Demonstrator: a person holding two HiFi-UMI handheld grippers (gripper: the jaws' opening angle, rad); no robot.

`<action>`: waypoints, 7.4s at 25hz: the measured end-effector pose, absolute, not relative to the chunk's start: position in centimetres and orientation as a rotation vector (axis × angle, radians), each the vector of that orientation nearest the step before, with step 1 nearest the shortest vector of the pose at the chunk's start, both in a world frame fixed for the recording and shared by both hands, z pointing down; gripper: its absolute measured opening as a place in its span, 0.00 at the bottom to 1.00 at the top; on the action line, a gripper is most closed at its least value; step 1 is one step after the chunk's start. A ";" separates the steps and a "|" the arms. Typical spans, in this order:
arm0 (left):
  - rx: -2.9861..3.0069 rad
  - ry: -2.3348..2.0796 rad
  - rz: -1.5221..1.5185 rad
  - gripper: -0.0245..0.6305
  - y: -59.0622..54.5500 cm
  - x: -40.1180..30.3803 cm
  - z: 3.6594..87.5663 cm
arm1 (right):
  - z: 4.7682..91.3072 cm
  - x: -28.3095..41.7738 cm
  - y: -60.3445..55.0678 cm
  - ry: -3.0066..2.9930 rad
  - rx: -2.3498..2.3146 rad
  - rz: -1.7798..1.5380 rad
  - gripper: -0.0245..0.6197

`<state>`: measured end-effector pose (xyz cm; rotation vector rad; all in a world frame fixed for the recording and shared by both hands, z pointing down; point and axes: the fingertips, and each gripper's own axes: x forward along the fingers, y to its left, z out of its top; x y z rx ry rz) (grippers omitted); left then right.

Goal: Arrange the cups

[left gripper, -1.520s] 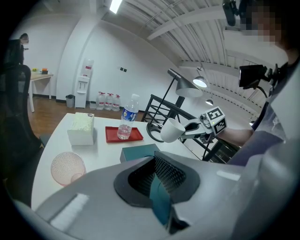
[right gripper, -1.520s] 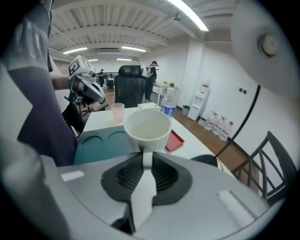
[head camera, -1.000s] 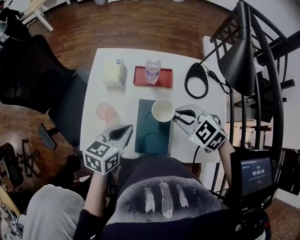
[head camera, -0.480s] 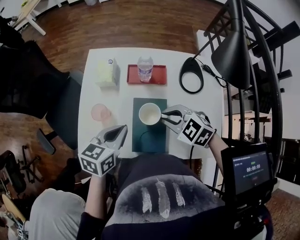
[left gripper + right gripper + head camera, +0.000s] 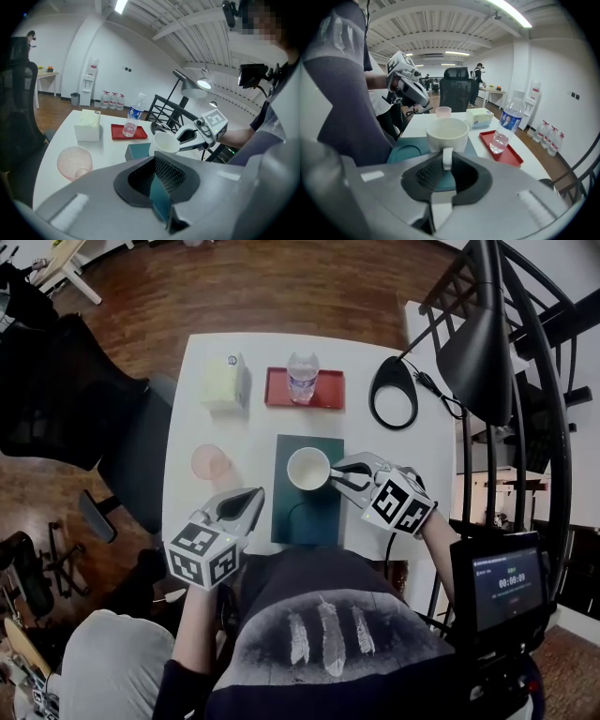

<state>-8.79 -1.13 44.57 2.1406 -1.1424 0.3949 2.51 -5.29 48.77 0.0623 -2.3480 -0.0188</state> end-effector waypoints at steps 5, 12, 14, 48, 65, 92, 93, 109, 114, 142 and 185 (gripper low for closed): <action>2.140 -1.145 0.395 0.06 -1.1 -8.7 44.5 | 49.3 2.4 -5.0 -2.363 0.039 -0.012 0.11; 2.132 -1.154 0.394 0.06 -0.9 -8.8 44.5 | 49.7 2.5 -4.5 -2.378 0.005 0.016 0.11; 2.134 -1.149 0.395 0.06 -1.0 -8.7 44.5 | 49.9 2.6 -4.4 -2.379 -0.004 0.031 0.11; 2.190 -1.140 0.403 0.06 -2.0 -8.2 43.6 | 40.2 5.5 -8.8 -2.631 0.247 0.202 0.04; 2.226 -1.131 0.221 0.06 -3.2 -8.7 39.9 | 40.9 6.2 -9.5 -2.654 0.409 0.294 0.04; 2.221 -1.331 0.229 0.06 -2.5 -11.5 39.1 | 41.6 5.9 -9.1 -2.627 0.403 0.272 0.04; 2.216 -1.354 0.220 0.06 -2.6 -11.9 39.0 | 41.6 5.9 -9.1 -2.624 0.403 0.267 0.04; 2.089 -1.588 0.707 0.48 -3.4 -23.4 44.8 | 42.1 6.5 -8.9 -2.606 0.442 0.284 0.04; 2.212 -1.383 0.781 0.78 -2.7 -22.9 47.4 | 41.8 6.5 -9.2 -2.601 0.453 0.283 0.04; 2.393 -1.411 0.890 0.64 -7.0 -21.1 58.4 | 42.5 4.0 -8.4 -2.516 0.392 0.252 0.04; 2.838 -1.078 0.809 0.63 -3.1 -12.2 39.3 | 41.1 8.5 -6.6 -2.608 0.571 0.298 0.04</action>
